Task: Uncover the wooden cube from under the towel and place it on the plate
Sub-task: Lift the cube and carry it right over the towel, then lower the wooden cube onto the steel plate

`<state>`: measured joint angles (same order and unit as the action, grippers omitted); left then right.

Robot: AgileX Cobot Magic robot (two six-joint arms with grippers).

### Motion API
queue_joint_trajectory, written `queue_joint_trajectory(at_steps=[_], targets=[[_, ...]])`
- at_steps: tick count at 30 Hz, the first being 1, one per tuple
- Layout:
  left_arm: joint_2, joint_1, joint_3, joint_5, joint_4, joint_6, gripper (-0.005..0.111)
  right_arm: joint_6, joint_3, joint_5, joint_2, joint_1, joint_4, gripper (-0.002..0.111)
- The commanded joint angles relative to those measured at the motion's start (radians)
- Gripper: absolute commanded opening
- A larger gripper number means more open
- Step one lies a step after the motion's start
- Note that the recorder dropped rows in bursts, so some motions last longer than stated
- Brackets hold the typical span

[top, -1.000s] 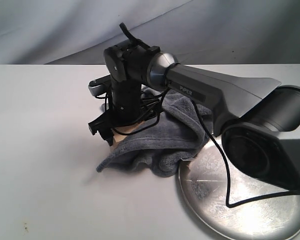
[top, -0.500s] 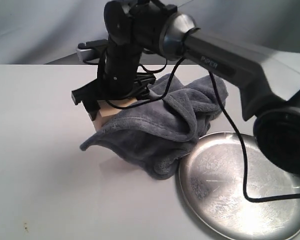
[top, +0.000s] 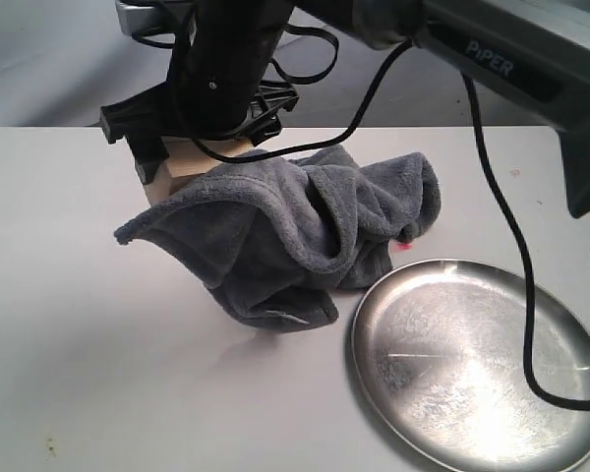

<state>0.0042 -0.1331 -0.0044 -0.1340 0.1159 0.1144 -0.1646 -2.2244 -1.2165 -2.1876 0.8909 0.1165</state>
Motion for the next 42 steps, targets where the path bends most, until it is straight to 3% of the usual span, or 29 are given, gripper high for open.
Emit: queue_joint_trajectory(at_steps=[1,11,19,27,36,42], targets=[[-0.004,-0.005,0.004,0.002,0.002,-0.003,0.0,0.009,-0.005,0.149,0.019,0.048,-0.044,0.0],[-0.004,-0.005,0.004,0.002,0.002,-0.003,0.0,-0.089,-0.005,0.241,0.019,0.173,-0.356,0.0],[-0.004,-0.005,0.004,0.002,0.002,-0.003,0.0,-0.075,-0.005,-0.005,0.019,0.176,-0.445,0.0],[-0.004,-0.005,0.004,0.002,0.002,-0.003,0.0,-0.022,0.05,-0.005,0.05,0.176,-0.426,0.0],[-0.004,-0.005,0.004,0.002,0.002,-0.003,0.0,-0.057,0.395,0.001,0.233,0.145,-0.46,0.0],[-0.004,-0.005,0.004,0.002,0.002,-0.003,0.0,-0.121,0.703,0.126,0.401,0.081,-0.462,0.0]])
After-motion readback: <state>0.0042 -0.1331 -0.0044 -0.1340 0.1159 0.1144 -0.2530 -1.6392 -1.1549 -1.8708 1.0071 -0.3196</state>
